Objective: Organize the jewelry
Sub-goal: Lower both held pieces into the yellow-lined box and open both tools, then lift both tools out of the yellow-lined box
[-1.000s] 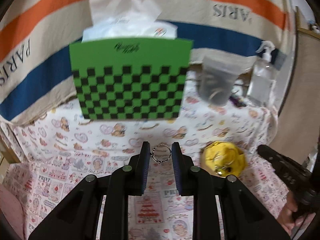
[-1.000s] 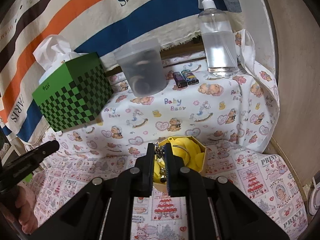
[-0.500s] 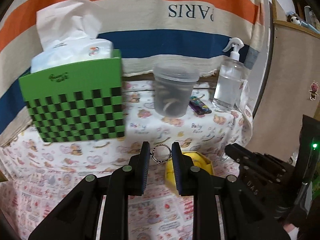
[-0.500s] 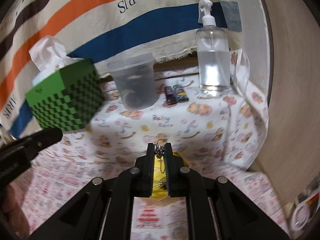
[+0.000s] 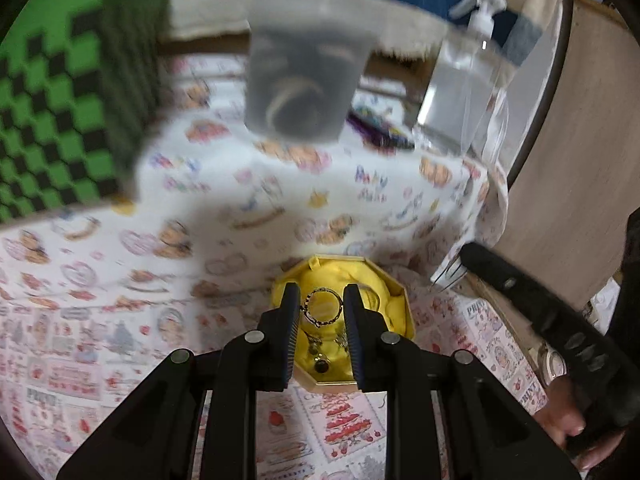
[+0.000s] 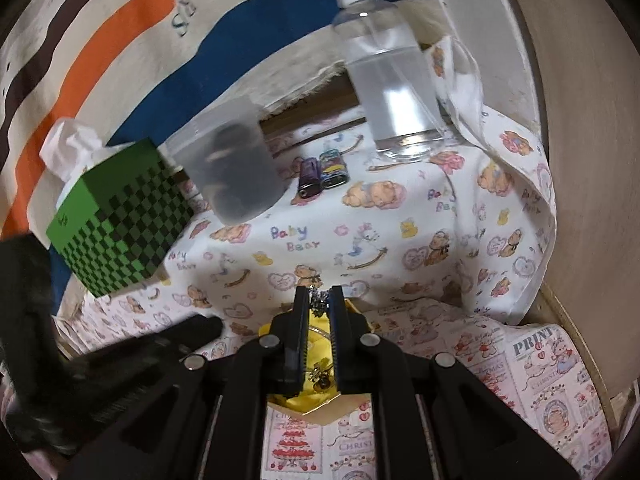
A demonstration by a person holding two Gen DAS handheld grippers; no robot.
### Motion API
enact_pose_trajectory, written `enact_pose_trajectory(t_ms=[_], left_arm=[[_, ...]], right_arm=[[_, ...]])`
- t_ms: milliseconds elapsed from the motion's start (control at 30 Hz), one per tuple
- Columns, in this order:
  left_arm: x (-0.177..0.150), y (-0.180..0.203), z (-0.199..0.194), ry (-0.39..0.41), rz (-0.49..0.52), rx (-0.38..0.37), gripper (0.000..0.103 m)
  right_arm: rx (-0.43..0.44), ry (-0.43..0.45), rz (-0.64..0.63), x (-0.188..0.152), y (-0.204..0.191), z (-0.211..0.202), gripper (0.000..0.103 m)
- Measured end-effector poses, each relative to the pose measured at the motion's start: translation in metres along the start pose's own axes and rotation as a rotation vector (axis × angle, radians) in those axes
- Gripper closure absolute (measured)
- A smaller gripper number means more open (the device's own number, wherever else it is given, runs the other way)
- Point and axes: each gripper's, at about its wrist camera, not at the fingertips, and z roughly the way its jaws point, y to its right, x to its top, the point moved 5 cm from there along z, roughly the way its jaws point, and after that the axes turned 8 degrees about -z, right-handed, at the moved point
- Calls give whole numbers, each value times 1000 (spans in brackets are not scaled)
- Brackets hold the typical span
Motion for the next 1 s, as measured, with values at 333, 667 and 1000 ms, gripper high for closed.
enact_pose_trajectory(t_ms=[333, 667, 1000], left_arm=[[-4, -1, -9, 75, 75, 85, 53], [2, -53, -82, 206, 53, 150, 29], [-14, -70, -119, 293, 68, 203, 9]], right_arm=[[103, -6, 73, 0, 2, 2, 94], [84, -54, 0, -9, -19, 24, 94], [20, -73, -62, -17, -30, 35, 53]])
